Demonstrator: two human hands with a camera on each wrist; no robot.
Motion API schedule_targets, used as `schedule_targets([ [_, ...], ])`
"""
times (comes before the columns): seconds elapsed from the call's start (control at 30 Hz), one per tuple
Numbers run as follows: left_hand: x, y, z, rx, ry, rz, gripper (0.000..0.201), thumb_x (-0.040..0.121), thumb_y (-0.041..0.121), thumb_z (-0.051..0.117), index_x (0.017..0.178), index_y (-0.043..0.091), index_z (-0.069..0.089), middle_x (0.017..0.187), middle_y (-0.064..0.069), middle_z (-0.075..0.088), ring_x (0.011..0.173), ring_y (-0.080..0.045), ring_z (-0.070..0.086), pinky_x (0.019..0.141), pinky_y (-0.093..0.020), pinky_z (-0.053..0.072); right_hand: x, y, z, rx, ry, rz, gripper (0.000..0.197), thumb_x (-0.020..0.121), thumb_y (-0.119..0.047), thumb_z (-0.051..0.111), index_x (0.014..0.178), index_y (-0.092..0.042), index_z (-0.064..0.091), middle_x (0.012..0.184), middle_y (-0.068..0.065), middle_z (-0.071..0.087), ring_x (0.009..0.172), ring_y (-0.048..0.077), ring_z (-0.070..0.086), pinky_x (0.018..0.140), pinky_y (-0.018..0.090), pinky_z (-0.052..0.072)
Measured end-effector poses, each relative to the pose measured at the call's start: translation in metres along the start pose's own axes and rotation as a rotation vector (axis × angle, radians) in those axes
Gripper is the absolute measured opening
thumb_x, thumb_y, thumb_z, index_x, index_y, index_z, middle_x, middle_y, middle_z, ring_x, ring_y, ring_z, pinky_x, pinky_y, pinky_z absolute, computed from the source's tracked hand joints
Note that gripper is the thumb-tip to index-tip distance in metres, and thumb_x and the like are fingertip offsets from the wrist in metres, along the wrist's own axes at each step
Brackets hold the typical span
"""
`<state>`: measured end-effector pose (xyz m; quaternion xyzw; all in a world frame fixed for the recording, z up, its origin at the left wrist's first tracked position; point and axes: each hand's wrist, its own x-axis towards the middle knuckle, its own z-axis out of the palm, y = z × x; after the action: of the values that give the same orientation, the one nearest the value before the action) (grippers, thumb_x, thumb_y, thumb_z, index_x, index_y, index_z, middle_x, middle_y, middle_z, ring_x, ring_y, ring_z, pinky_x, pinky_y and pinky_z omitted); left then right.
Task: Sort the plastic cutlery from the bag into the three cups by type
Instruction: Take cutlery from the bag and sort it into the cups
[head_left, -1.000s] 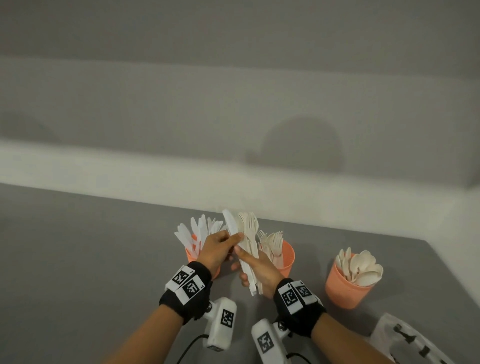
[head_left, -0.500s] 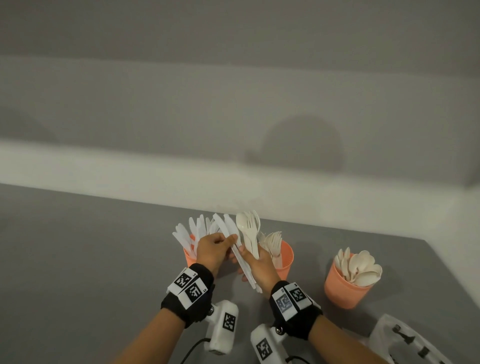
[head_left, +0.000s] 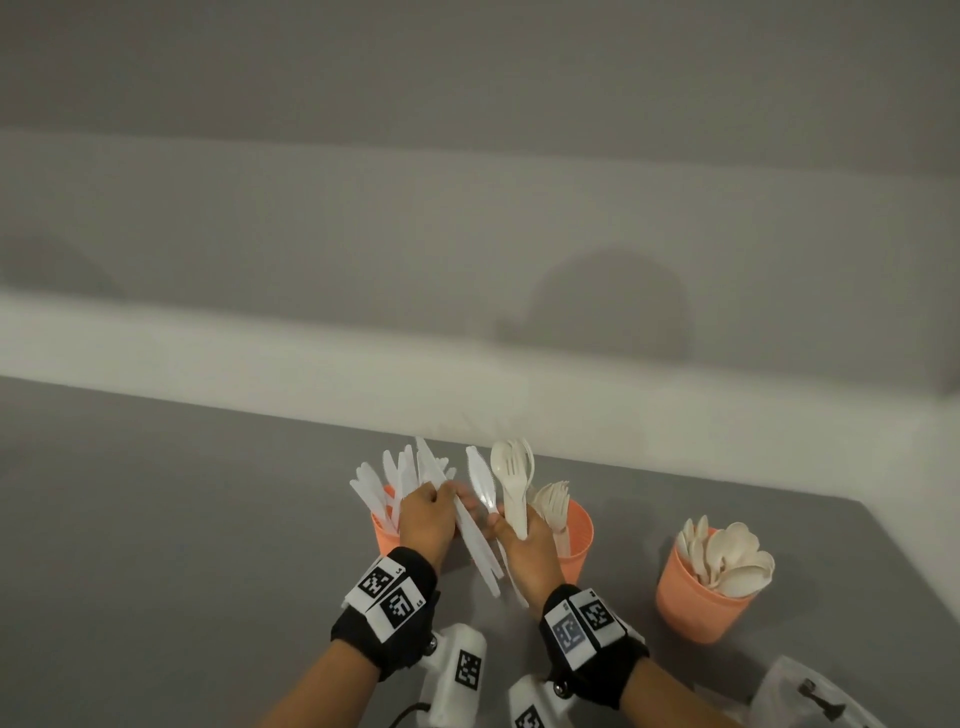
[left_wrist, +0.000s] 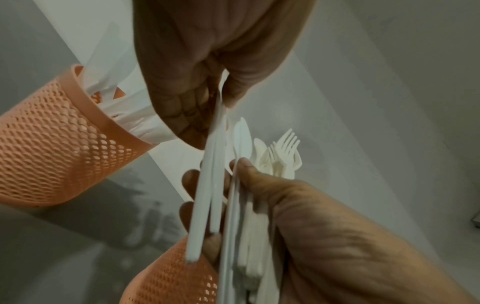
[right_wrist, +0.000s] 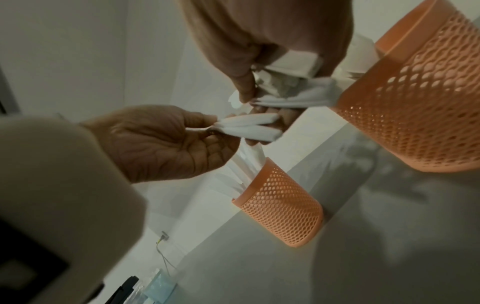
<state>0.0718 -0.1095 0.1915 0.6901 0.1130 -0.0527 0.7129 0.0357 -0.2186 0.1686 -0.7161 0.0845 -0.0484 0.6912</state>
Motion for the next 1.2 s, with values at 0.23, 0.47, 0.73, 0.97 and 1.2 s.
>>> schedule_targets([
  [0.23,0.003,0.002,0.0,-0.051,0.074,0.13,0.021,0.097,0.016,0.04,0.107,0.004,0.054,0.061,-0.001,0.043,0.054,-0.017,0.042,0.054,-0.028,0.04,-0.001,-0.004,-0.008,0.157,-0.013,0.139,0.005,0.094,-0.016,0.053,0.096,-0.013,0.057,0.071,0.006,0.066,0.048,0.012,0.054,0.044,0.022,0.044],
  [0.47,-0.011,-0.01,0.009,-0.011,-0.108,0.104,0.021,0.085,0.022,0.065,0.07,0.011,0.058,0.054,-0.003,0.056,0.049,-0.017,0.052,0.053,-0.028,0.044,-0.003,-0.01,-0.002,0.163,-0.115,0.162,0.018,0.094,-0.02,0.053,0.108,-0.01,0.058,0.073,0.005,0.064,0.05,0.01,0.057,0.047,0.021,0.046],
  [0.73,0.001,-0.01,0.0,-0.021,0.017,0.056,0.016,0.096,0.017,0.042,0.086,0.007,0.049,0.068,-0.008,0.054,0.06,-0.02,0.052,0.063,-0.03,0.046,-0.002,-0.01,-0.007,0.183,-0.194,0.219,0.023,0.097,-0.02,0.047,0.107,-0.005,0.062,0.084,0.01,0.069,0.072,0.018,0.067,0.066,0.026,0.056],
  [0.97,0.025,0.022,-0.04,-0.158,0.175,0.215,0.026,0.097,0.019,0.045,0.072,0.012,0.04,0.044,0.002,0.044,0.034,-0.01,0.046,0.045,-0.027,0.044,0.004,-0.01,-0.015,0.189,-0.175,0.289,0.014,0.097,-0.023,0.048,0.103,-0.018,0.059,0.055,-0.001,0.042,0.035,0.005,0.041,0.037,0.019,0.04],
  [1.2,0.052,0.042,-0.06,-0.128,0.347,0.371,0.037,0.09,0.036,0.056,0.064,0.017,0.037,0.052,-0.002,0.035,0.036,-0.008,0.033,0.04,-0.021,0.033,0.011,-0.022,-0.011,0.202,-0.285,0.293,0.019,0.096,-0.039,0.044,0.111,-0.031,0.053,0.049,-0.005,0.033,0.033,0.002,0.025,0.031,0.014,0.022],
])
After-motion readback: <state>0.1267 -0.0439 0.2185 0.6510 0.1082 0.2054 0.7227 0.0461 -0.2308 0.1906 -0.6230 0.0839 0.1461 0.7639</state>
